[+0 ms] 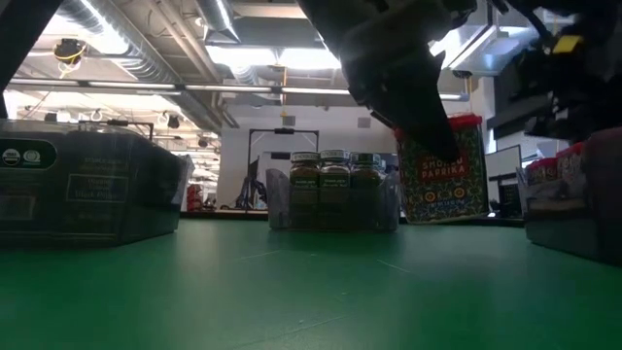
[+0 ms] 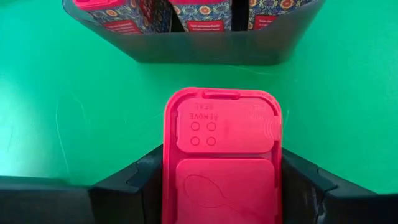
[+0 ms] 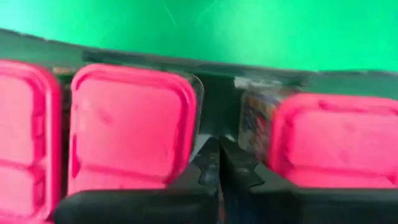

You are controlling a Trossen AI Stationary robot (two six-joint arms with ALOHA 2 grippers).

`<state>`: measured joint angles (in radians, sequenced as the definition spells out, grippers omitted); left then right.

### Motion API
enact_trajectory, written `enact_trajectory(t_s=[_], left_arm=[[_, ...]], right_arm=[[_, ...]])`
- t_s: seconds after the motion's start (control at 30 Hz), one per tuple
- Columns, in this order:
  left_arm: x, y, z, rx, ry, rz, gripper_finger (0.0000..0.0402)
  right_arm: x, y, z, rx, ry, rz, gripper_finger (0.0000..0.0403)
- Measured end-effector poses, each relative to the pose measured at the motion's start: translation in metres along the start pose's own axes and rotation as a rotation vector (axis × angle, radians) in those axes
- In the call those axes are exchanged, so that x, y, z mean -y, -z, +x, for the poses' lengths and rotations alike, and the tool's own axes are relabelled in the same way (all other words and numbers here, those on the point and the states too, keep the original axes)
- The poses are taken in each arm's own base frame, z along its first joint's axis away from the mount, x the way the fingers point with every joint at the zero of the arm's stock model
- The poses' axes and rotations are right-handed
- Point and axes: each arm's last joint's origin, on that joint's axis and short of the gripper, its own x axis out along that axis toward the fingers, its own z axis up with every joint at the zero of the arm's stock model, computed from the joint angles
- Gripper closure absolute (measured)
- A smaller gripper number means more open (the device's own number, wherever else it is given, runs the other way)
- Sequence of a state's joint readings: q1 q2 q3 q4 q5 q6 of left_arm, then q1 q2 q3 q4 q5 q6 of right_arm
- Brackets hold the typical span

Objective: Sort spices by type
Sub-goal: Put the red seasoning can into the right black bin

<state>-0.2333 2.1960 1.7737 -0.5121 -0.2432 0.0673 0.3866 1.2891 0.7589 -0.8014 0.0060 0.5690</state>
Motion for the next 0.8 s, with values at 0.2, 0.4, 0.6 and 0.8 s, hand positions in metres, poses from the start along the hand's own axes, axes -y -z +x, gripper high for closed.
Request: enact_trajectory(t_s=[0.2,0.4,0.6,0.8], left_arm=[[0.000,0.000,0.000,0.002,0.000,0.000,0.0185],[-0.002,-0.006,-0.003,0.043,-0.042,0.007,0.0185],[-0.021,-0.031,-0.025,0.176,-0.142,-0.020,0.0185],[-0.034,-0.055,-0.030,0.403,-0.203,0.016,0.0185]], right_arm=[[-0.003,-0.001,-0.022,-0.016,0.019,-0.003,0.0397],[-0.013,0.014,-0.047,0.024,0.008,0.017,0.0397],[-0.028,0.040,-0.067,0.144,0.007,0.043,0.0397],[-0.047,0.067,-0.072,0.208,0.010,0.006,0.0397]])
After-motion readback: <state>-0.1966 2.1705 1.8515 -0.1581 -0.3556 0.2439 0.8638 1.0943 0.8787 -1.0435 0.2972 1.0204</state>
